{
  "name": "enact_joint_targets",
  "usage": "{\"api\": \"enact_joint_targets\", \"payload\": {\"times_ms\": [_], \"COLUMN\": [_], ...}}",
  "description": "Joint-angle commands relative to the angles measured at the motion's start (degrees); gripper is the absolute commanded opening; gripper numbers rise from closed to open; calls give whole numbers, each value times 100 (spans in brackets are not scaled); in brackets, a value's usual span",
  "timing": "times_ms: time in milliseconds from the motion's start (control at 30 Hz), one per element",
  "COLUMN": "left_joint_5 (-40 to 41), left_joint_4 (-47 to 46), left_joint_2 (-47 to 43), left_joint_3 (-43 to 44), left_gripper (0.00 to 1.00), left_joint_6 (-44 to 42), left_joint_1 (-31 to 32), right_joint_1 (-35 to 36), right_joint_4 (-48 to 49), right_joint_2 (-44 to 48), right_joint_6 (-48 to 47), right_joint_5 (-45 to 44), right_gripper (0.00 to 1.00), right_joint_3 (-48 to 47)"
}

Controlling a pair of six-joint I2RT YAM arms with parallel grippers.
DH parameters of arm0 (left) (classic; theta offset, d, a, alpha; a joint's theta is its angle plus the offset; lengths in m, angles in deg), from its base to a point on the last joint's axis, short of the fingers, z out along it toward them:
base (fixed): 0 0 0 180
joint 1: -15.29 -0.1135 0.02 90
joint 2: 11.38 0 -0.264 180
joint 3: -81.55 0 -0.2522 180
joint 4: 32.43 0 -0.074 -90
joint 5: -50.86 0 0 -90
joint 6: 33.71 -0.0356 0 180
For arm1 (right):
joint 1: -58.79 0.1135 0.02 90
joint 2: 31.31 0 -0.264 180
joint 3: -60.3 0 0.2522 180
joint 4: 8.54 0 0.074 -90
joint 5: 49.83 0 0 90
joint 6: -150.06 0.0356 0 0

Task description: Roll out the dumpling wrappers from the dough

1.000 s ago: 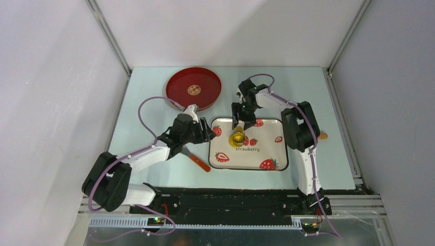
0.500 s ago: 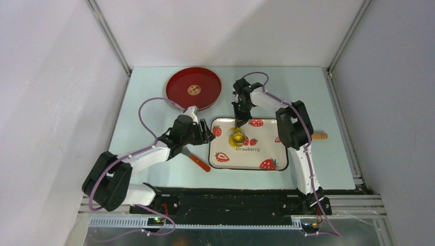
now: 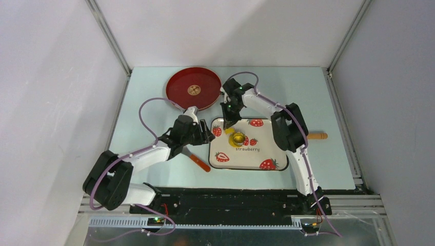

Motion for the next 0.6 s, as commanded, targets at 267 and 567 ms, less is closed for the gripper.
{"api": "enact_joint_targets", "payload": {"times_ms": [267,567], "left_joint_5": [764,1262], "left_joint_4": [-88,-88], "left_joint_2": [-485,-1345], "left_joint_3": [-279,-645], "left_gripper": [61,61], "left_joint_6": [-69,-1], "left_joint_1": [-55,-153], "right_joint_1": [746,1053], "right_joint_4": [358,453], "right_joint_2": [931,1595], "right_joint_6": [163,281], "right_joint_5": [455,523], "right_gripper": [7,8], "right_joint_3": [571,1208]}}
